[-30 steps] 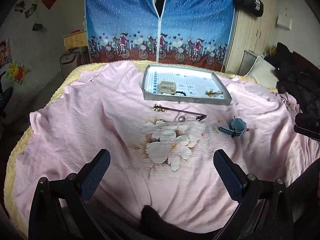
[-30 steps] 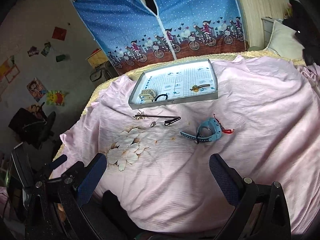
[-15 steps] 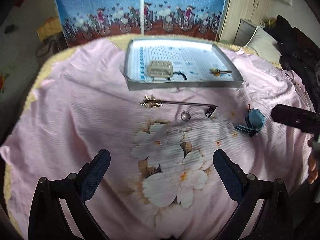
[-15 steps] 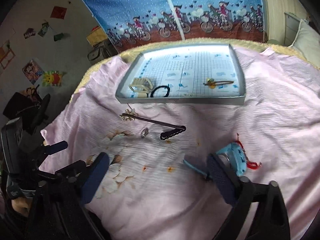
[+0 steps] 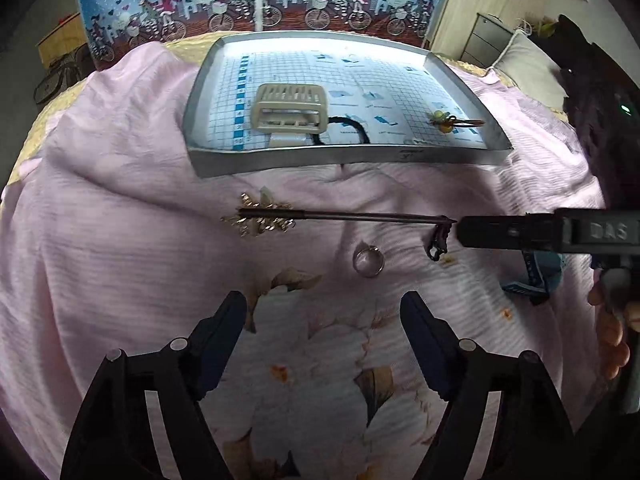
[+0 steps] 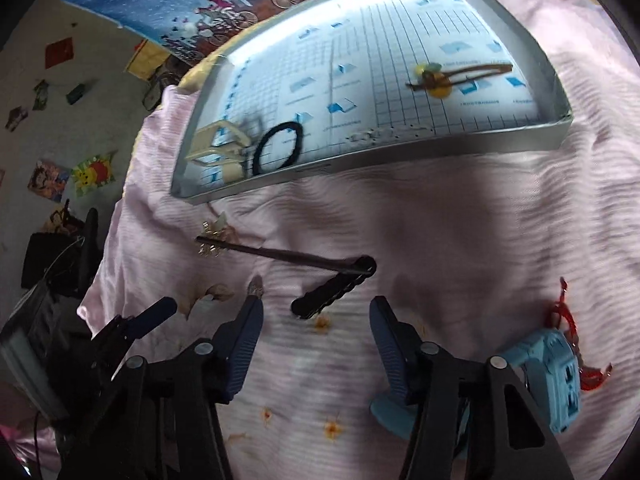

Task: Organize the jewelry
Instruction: 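Move the left tool toward the silver ring while the right tool reaches the black bead string, then grasp the silver ring with the left tool while the right tool grasps the black bead string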

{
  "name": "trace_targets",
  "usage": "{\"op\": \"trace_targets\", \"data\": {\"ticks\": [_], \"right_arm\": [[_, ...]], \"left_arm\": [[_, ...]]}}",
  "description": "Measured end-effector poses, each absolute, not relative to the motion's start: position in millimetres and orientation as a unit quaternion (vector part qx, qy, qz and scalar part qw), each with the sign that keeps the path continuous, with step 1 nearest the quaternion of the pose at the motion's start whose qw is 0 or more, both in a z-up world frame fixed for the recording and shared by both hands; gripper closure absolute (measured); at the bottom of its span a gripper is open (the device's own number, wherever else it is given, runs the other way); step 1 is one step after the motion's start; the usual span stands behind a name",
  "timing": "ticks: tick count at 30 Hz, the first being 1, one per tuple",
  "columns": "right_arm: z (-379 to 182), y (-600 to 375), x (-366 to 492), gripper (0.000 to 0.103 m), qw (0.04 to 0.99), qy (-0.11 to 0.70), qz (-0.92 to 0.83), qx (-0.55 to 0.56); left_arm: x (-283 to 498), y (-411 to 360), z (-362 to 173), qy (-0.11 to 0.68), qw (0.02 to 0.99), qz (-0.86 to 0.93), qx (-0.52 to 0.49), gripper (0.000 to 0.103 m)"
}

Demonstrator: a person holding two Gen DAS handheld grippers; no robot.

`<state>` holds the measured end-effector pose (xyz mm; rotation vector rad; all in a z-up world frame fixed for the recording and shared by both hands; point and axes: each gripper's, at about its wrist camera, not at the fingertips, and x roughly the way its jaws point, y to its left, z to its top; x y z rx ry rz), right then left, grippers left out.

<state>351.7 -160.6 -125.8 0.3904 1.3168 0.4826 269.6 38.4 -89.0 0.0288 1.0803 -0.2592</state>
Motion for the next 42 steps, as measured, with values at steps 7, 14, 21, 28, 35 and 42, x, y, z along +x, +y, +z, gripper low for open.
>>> {"op": "trace_targets", "data": {"ticks": [7, 14, 21, 28, 35, 42], "right_arm": [[-145.0, -159.9, 365.2, 0.063, 0.729, 0.619, 0.201, 0.21], [-152.5, -168.7, 368.4, 0.084, 0.733, 0.618, 0.209, 0.192], [-148.4, -171.6, 359.3, 0.089, 0.741, 0.603, 0.237, 0.177], [-147.6, -167.3, 351.6, 0.089, 0.738, 0.592, 0.254, 0.201], [-137.4, -182.6, 350.9, 0.09, 0.729, 0.577, 0.263, 0.257], [-125.7, -183.8, 348.8, 0.09, 0.744, 0.564, 0.262, 0.244]], "left_arm": [[290.0, 29.1, -102.7, 0.525, 0.838, -0.147, -0.013, 0.043], [298.5, 22.7, -114.9, 0.545, 0.824, -0.158, -0.008, 0.057], [301.4, 27.1, -117.8, 0.546, 0.822, -0.163, -0.028, 0.084], [298.6, 28.0, -117.5, 0.541, 0.822, -0.175, -0.038, 0.101], [297.0, 31.4, -107.9, 0.526, 0.83, -0.177, -0.052, 0.103], [292.0, 20.5, -103.5, 0.516, 0.841, -0.165, -0.019, 0.102]]}}
